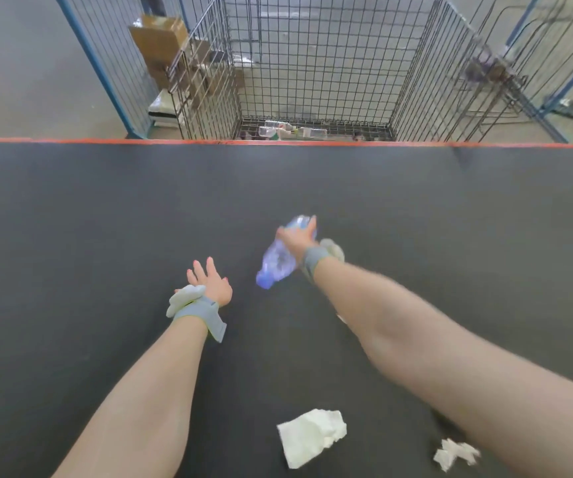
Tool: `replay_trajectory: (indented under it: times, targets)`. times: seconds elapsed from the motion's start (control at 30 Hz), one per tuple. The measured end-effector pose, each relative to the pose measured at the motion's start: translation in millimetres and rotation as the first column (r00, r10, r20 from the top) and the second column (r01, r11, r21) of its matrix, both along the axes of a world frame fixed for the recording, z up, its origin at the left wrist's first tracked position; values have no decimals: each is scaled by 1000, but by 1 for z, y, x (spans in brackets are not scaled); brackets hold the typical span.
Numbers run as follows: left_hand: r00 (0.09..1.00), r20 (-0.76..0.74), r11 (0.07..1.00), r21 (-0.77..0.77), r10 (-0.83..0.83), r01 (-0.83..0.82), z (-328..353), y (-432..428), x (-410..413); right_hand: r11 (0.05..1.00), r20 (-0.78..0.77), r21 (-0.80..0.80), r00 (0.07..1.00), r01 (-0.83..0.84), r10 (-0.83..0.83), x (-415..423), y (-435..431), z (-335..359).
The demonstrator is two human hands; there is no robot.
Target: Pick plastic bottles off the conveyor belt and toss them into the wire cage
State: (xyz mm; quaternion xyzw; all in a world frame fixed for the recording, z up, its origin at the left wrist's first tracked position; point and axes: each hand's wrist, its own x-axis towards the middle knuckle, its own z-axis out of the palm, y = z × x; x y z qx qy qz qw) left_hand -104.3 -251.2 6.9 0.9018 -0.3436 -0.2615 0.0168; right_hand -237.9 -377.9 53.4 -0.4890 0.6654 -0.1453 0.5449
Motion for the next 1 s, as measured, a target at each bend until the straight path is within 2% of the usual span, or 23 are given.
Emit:
replay_trajectory:
  times: [0.1, 0.17, 0.27, 0.3, 0.37, 0.43, 0.5, 0.63, 0.8, 0.93, 1.0]
  targets:
    - [1000, 18, 999, -34, -4, 4, 7, -42, 18, 976, 303, -60, 936, 209, -182, 31, -105, 71]
    - [999, 51, 999, -48, -19, 22, 7, -67, 27, 974, 342, -106, 927, 201, -154, 47, -158, 110]
    - [998, 52, 998, -60, -19, 22, 1, -83, 28, 981, 256, -174, 966, 82, -35, 56, -189, 108]
    - [999, 42, 998, -58, -23, 25, -2, -83, 26, 982, 188, -190, 982, 19, 18, 56, -186, 94]
    - [999, 17, 998, -37, -40, 41, -5, -79, 18, 973, -47, -176, 988, -151, 145, 49, -164, 55]
    - [997, 31, 998, -3, -67, 67, -6, -64, 10, 946, -215, -65, 930, -317, 297, 35, -132, 15]
    - [995, 33, 995, 38, -95, 94, -7, -45, 5, 903, -307, 32, 855, -429, 417, 19, -98, -11]
    - [991, 38, 988, 92, -129, 125, -9, 2, -4, 781, -454, 36, 686, -623, 568, -5, -23, -39]
    - [989, 22, 971, 193, -148, 141, -22, 70, -25, 689, -519, 73, 562, -721, 644, -48, 75, -81]
    - [968, -209, 929, 310, -140, 202, -33, 106, -43, 680, -558, 202, 488, -705, 671, -89, 130, -114]
    - [936, -283, 913, 286, -210, 291, -29, 115, -52, 729, -577, 210, 519, -651, 631, -102, 137, -115]
